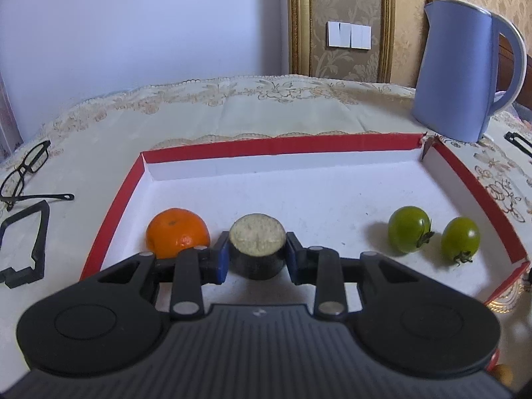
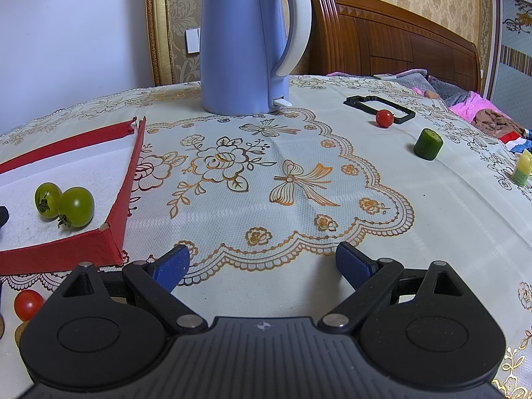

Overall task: Organize fruits
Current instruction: 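Set the dark cylinder in the tray beside the orange, open left tool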

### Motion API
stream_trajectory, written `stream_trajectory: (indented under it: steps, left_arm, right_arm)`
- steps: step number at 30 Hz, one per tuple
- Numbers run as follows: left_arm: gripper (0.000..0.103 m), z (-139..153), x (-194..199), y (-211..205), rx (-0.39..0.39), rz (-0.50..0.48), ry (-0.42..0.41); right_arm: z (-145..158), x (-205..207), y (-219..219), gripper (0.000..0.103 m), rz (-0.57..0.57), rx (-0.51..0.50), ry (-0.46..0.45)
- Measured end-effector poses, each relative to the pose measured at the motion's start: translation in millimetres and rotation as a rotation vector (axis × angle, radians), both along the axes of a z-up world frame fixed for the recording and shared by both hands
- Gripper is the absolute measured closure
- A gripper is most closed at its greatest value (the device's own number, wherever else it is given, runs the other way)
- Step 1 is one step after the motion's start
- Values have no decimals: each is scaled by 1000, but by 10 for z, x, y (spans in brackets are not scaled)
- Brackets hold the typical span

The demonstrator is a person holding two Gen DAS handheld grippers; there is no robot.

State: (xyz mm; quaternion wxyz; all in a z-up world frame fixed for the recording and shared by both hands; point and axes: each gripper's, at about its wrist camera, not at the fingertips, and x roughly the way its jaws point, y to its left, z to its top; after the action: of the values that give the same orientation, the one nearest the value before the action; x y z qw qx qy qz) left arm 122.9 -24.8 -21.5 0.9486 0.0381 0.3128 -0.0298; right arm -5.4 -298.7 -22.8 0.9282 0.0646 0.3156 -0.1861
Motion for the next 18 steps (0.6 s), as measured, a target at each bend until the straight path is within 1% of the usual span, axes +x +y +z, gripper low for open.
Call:
stream_trajectory:
  steps: [3,5,6,7,10,13,17,18]
  left_arm:
    - [69,-18,-8,-8,5,4,-10]
    - [57,-20,-3,-13,15,21,-14]
    - [53,-19,-3,-5,12,26,-12]
    - [48,-15,-7,3,8,30,-10]
    - [44,19,-68,-4,34,37,-31]
    - [31,83,-203,1,50,36,-63]
    - [24,188,-470,45,68,43,-120]
    - [24,207,-526,68,68,49,-130]
  right_arm:
    - [1,0,0,8,0,0,0]
    - [2,-2,-1,8,0,0,0]
    - [2,-1,-1,8,0,0,0]
    - [2,0,-1,8,0,0,0]
    - [1,1,-1,8,0,0,0]
    - [0,2,-1,8,0,0,1]
    - [-1,4,0,8,0,0,1]
    - [-1,4,1,8,0,0,1]
